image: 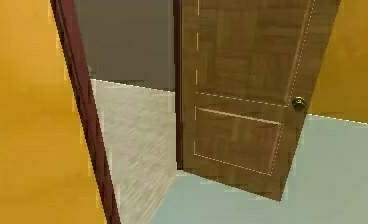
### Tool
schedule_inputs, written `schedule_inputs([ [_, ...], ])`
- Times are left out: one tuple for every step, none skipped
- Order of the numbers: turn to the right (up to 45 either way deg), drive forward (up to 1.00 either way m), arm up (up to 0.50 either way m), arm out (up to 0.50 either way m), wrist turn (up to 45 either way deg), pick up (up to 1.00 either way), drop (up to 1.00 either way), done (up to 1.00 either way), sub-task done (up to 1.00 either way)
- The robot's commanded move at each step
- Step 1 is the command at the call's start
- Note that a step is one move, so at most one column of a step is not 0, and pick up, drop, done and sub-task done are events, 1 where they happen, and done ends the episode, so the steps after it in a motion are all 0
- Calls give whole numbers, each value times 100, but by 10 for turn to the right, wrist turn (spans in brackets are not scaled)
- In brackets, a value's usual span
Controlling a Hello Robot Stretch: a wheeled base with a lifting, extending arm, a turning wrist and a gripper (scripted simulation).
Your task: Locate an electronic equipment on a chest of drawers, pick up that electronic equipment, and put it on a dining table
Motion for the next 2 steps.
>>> schedule_inputs([
  [0, 80, 0, 0, 0, 0, 0, 0, 0],
  [-270, 0, 0, 0, 0, 0, 0, 0, 0],
])
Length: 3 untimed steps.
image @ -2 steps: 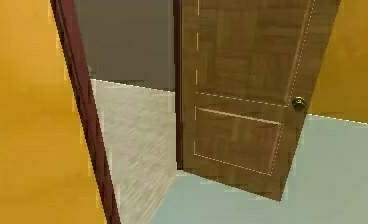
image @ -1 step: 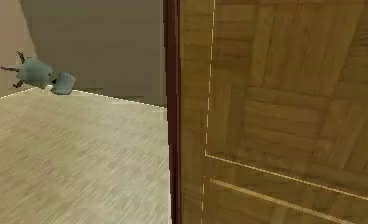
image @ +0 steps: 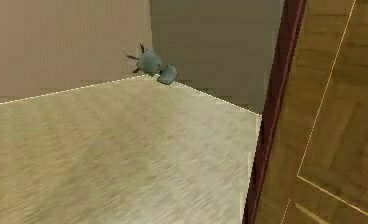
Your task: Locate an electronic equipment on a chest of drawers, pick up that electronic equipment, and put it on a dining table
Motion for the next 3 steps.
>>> schedule_inputs([
  [0, 50, 0, 0, 0, 0, 0, 0, 0],
  [-450, 0, 0, 0, 0, 0, 0, 0, 0],
  [-240, 0, 0, 0, 0, 0, 0, 0, 0],
])
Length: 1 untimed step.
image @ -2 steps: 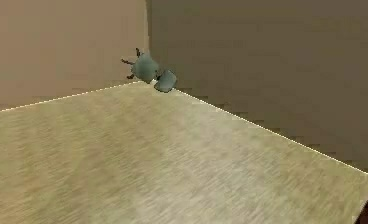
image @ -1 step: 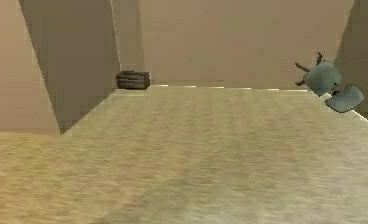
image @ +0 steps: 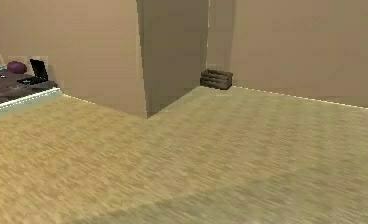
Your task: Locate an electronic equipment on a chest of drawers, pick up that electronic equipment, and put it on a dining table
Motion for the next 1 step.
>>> schedule_inputs([
  [0, 45, 0, 0, 0, 0, 0, 0, 0],
])
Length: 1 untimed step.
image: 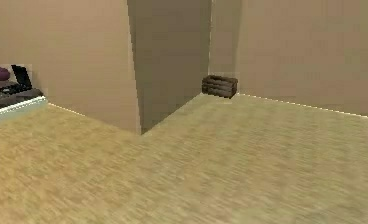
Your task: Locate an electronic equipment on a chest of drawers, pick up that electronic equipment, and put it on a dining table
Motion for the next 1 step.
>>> schedule_inputs([
  [-450, 0, 0, 0, 0, 0, 0, 0, 0],
])
